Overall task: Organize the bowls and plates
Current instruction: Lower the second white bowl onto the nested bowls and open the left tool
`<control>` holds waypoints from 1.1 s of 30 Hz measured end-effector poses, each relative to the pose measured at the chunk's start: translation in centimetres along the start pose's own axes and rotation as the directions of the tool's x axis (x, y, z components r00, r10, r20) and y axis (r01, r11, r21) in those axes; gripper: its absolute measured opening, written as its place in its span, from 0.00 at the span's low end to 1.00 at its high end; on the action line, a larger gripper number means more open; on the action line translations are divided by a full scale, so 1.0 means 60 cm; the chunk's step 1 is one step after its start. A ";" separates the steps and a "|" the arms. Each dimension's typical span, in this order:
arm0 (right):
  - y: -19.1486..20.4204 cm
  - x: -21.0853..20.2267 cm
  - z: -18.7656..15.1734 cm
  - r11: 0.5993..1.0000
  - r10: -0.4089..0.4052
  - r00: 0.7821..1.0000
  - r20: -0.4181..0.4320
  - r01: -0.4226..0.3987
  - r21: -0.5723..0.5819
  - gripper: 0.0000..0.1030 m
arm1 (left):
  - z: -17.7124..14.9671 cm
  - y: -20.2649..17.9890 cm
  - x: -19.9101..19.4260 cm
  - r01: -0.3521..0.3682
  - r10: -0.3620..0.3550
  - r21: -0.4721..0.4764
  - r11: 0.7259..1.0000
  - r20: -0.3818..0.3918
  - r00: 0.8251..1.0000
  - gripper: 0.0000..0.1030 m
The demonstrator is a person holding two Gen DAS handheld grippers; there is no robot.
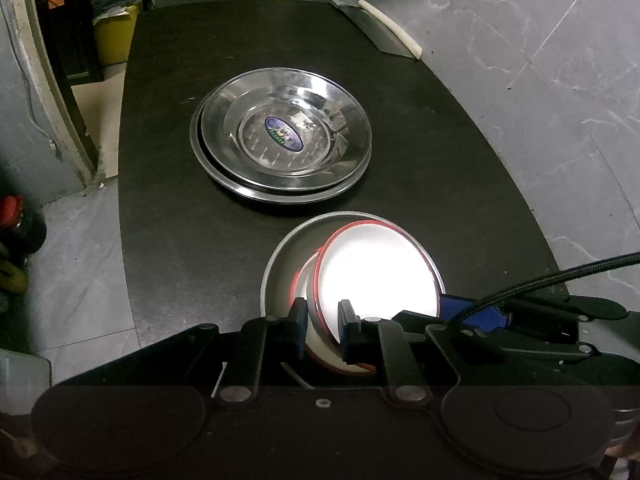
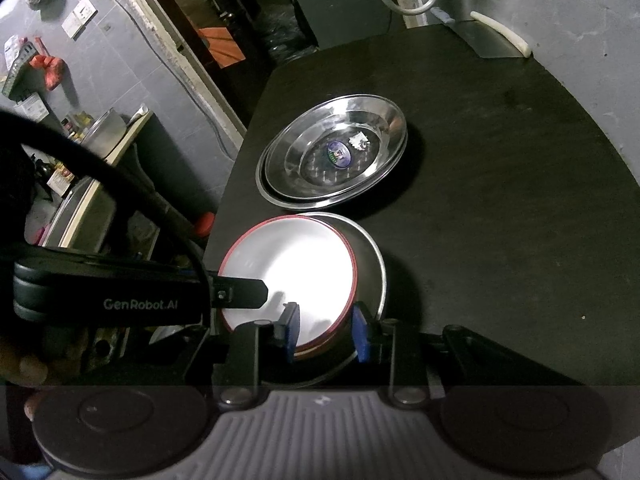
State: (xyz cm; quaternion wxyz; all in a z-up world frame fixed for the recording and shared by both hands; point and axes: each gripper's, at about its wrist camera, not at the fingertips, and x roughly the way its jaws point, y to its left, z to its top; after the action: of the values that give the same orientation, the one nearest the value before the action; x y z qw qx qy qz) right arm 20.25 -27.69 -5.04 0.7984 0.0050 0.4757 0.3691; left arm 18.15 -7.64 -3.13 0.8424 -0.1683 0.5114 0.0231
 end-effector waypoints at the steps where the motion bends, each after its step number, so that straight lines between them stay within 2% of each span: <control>1: 0.000 0.000 0.000 1.000 0.001 1.000 -0.001 -0.001 -0.001 0.31 | 0.000 -0.001 0.000 -0.001 0.001 -0.001 1.000 0.000 1.000 0.16; 20: -0.003 0.001 0.002 1.000 0.009 1.000 -0.006 -0.009 -0.006 0.31 | 0.001 0.000 0.000 -0.004 0.004 0.002 1.000 -0.003 1.000 0.16; 33: -0.003 0.001 0.002 1.000 0.009 1.000 -0.006 -0.009 -0.004 0.31 | 0.001 -0.010 0.000 -0.017 0.018 0.017 1.000 -0.012 1.000 0.21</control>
State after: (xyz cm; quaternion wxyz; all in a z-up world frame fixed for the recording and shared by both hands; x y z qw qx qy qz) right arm 20.48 -27.73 -5.07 0.7954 0.0043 0.4772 0.3738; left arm 18.34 -8.16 -2.97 0.8403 -0.1570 0.5183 0.0253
